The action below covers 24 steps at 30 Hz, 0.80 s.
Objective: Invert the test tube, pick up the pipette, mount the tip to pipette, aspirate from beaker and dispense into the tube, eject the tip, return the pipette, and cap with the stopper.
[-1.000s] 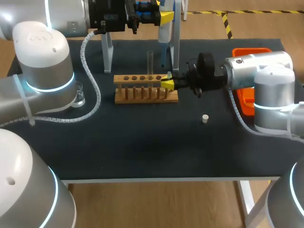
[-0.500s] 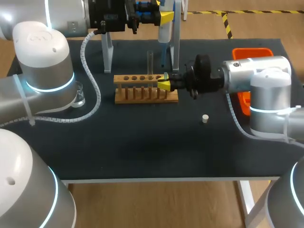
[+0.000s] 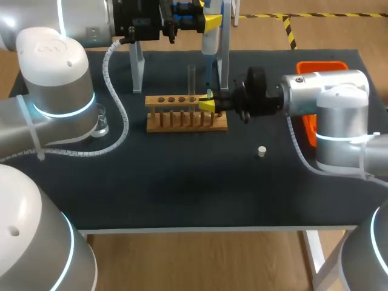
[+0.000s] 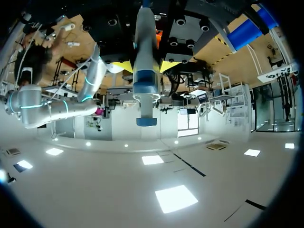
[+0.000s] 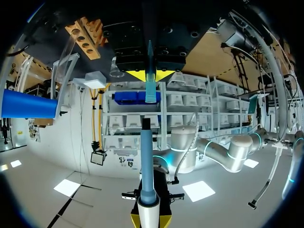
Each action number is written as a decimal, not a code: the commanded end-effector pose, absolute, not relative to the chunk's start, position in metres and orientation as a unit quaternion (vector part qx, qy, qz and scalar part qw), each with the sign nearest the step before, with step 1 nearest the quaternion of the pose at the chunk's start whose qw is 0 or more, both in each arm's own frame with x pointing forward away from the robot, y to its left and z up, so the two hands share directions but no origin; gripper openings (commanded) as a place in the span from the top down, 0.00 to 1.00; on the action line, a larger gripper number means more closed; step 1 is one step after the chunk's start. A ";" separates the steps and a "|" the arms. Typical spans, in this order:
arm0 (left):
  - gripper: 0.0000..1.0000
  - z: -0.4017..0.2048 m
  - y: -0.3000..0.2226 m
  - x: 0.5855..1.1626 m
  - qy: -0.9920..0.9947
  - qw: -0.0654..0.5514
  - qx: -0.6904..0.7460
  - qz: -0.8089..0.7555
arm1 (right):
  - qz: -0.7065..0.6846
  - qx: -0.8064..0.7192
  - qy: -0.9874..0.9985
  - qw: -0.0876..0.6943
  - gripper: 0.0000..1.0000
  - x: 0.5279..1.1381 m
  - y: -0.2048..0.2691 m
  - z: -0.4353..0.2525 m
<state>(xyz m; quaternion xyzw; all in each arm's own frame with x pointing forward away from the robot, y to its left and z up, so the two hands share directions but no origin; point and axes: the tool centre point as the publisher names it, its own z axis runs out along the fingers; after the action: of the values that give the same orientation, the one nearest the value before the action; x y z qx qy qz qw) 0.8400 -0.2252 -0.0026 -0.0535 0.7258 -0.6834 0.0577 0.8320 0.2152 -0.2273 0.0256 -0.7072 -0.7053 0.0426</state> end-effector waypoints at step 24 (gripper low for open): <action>1.00 -0.002 -0.225 0.840 0.726 0.057 -0.053 -0.684 | -0.712 0.026 -0.701 0.041 1.00 0.843 0.216 -0.217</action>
<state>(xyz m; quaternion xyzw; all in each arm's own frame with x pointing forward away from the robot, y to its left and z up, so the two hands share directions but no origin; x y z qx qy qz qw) 0.8400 -0.2252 -0.0026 -0.0535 0.7258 -0.6834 0.0577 0.8418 0.2172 -0.2177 0.0241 -0.6999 -0.7128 0.0392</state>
